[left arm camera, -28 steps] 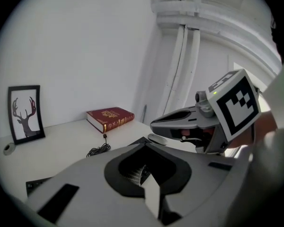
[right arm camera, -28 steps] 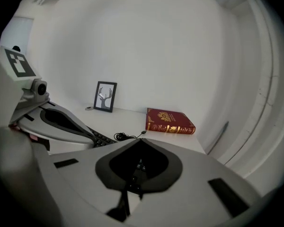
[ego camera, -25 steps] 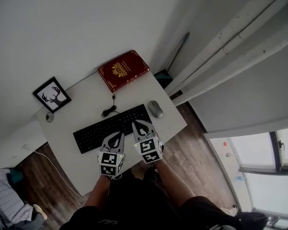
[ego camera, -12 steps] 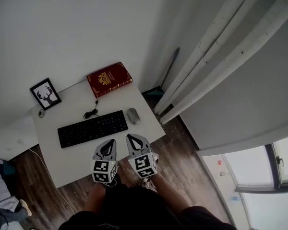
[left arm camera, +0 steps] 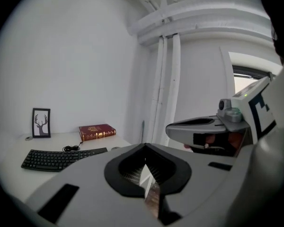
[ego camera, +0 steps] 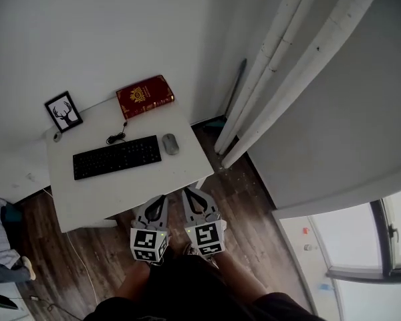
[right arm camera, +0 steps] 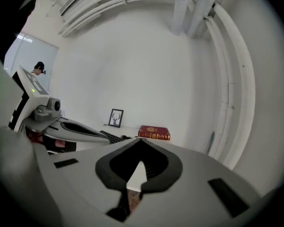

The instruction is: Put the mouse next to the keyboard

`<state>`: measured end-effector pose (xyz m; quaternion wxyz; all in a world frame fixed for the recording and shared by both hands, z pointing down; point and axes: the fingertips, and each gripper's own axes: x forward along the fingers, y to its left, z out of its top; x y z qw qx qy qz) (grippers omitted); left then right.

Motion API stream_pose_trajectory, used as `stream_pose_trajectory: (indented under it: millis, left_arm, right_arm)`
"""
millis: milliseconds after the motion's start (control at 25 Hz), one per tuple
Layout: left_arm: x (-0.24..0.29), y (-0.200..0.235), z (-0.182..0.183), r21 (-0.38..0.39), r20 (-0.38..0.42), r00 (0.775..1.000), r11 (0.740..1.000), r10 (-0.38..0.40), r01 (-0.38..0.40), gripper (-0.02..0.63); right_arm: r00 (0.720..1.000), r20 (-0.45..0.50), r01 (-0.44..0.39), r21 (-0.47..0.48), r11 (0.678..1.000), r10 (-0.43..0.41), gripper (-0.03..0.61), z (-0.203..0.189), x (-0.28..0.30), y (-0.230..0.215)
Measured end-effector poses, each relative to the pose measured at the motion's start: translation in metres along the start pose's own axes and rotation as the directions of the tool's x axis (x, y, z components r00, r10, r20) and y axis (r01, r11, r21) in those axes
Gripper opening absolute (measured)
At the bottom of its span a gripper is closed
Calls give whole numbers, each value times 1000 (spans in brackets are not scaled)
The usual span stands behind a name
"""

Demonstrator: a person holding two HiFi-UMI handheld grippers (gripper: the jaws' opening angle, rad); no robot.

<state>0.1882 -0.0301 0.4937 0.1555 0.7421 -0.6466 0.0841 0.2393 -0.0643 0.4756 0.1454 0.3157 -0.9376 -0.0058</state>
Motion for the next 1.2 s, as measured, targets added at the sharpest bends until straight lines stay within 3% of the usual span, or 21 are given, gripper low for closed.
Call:
stream_pose_trajectory:
  millis: [400,560,800,1200]
  left_arm:
    - [-37,-16,0,40,21,995,994,100,-101,2]
    - [-33,-27,-1,52,12,997,996,78,-79,2]
    - [-37,-37,5,54,29,998,997,59,-61,2]
    - [-43,-45,-1,47,27,999,998,47,-49,2]
  right_arm:
    - [998,65,-15,24,1000,13,20,4,-43,5]
    - [997,75,-9,7,1000,9,20,5,-50,2]
    - [1000,4,-1,-32,999,1,20,-9,-64,5]
    - [1000,20,-1,-37,999,1,19,-8,-69,9]
